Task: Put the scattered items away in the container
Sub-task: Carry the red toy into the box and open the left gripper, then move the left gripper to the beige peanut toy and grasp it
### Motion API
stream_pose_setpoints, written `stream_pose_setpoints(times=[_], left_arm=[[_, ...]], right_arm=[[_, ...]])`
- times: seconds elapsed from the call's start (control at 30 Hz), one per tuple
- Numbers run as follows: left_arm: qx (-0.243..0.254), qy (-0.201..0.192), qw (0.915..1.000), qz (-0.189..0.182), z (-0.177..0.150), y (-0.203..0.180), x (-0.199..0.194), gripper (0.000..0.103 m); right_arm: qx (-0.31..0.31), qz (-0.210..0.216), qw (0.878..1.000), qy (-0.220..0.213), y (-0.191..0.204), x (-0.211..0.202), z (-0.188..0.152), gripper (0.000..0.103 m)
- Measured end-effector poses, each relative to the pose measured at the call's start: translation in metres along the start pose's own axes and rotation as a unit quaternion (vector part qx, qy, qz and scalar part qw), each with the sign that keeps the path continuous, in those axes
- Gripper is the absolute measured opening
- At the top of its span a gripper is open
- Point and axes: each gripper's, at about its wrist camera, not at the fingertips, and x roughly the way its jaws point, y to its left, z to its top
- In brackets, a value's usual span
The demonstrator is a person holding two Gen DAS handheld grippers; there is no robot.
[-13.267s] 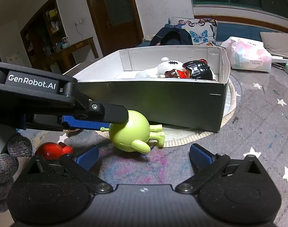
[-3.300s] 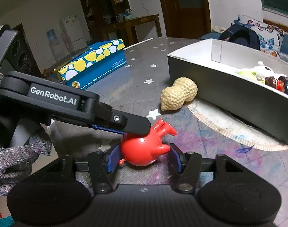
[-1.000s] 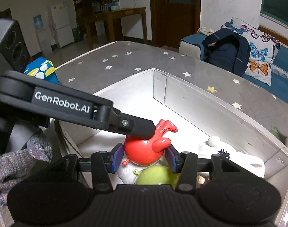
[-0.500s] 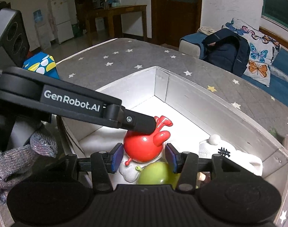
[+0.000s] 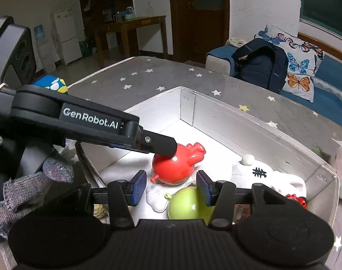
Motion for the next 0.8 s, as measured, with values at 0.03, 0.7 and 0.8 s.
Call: stream_pose_setpoints(times=[0.03,0.7,0.8], left_arm=[[0.000,0.000,1.0000,-0.001,0.000,0.000,-0.001,0.039],[0.006,-0.040,0.9992,0.000,-0.023,0.001,-0.063,0.039],[0.003,-0.046,0.9989,0.003,-0.030,0.005,-0.077,0.039]], right_arm=[[0.000,-0.001,1.000,-0.002,0.001,-0.002,-0.001,0.050],[-0.008,0.008,0.998,-0.060,0.041,-0.051,-0.015,0.050],[-0.010,0.016,0.998,-0.060,0.052,-0.053,-0.024,0.051]])
